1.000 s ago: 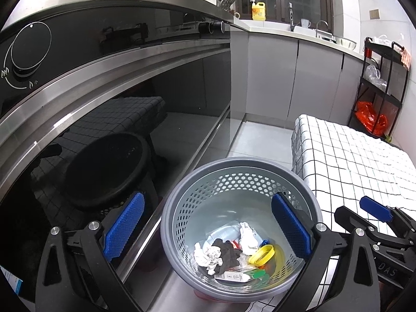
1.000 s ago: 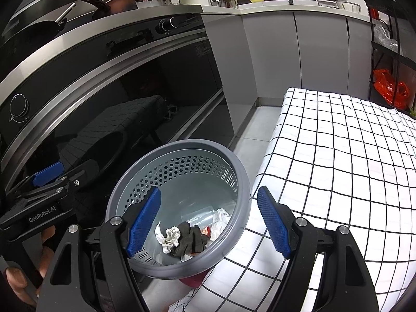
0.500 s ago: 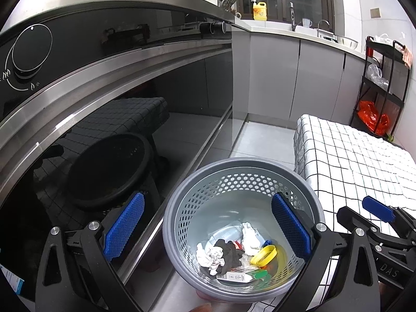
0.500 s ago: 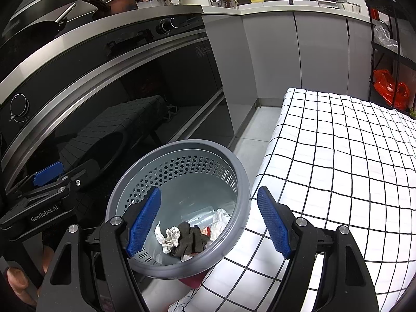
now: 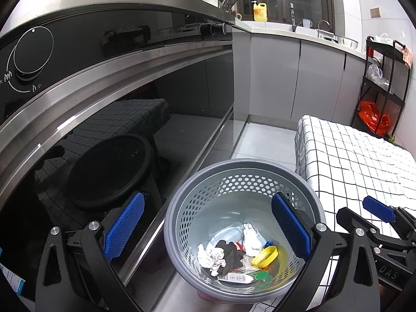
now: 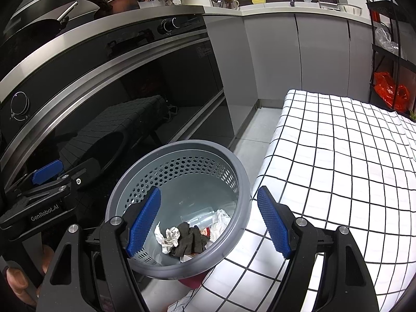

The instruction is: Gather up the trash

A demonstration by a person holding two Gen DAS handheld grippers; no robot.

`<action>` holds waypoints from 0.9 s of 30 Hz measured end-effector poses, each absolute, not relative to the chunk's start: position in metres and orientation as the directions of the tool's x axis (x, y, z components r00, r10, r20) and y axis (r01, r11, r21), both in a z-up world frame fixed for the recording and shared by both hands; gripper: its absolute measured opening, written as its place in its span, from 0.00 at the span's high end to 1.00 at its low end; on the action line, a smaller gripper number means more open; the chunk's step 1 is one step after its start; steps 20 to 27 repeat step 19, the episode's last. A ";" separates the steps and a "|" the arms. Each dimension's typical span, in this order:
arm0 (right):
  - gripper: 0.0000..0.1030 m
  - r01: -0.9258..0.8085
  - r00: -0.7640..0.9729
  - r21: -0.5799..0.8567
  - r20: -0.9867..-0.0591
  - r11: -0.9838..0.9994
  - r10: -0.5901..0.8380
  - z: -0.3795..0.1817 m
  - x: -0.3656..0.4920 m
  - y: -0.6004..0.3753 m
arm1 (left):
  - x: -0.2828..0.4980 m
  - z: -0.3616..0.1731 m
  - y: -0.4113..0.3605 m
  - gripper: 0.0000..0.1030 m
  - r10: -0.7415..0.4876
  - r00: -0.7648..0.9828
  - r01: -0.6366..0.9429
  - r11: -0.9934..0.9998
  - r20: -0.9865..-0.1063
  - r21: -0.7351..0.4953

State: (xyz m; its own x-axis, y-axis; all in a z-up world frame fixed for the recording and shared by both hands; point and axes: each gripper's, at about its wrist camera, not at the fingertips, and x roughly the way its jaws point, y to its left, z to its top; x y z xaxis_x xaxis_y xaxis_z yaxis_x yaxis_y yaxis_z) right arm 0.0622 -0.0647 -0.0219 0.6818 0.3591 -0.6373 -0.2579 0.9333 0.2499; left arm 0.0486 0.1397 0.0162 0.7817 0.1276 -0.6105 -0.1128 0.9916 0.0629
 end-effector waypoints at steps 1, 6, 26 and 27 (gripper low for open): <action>0.29 -0.258 0.682 0.250 -0.637 0.933 0.359 -0.022 0.062 -0.065 | 0.049 0.016 0.140 0.06 0.127 0.782 -0.112 0.992 -0.610 0.063; 0.29 -0.258 0.681 0.250 -0.638 0.933 0.360 -0.022 0.062 -0.065 | 0.047 0.017 0.139 0.06 0.128 0.786 -0.111 0.992 -0.605 0.065; 0.29 -0.259 0.682 0.250 -0.637 0.933 0.360 -0.021 0.062 -0.064 | 0.047 0.017 0.139 0.06 0.126 0.786 -0.110 0.992 -0.606 0.064; 0.29 -0.259 0.682 0.250 -0.637 0.933 0.360 -0.021 0.062 -0.064 | 0.047 0.017 0.139 0.06 0.126 0.786 -0.110 0.992 -0.606 0.064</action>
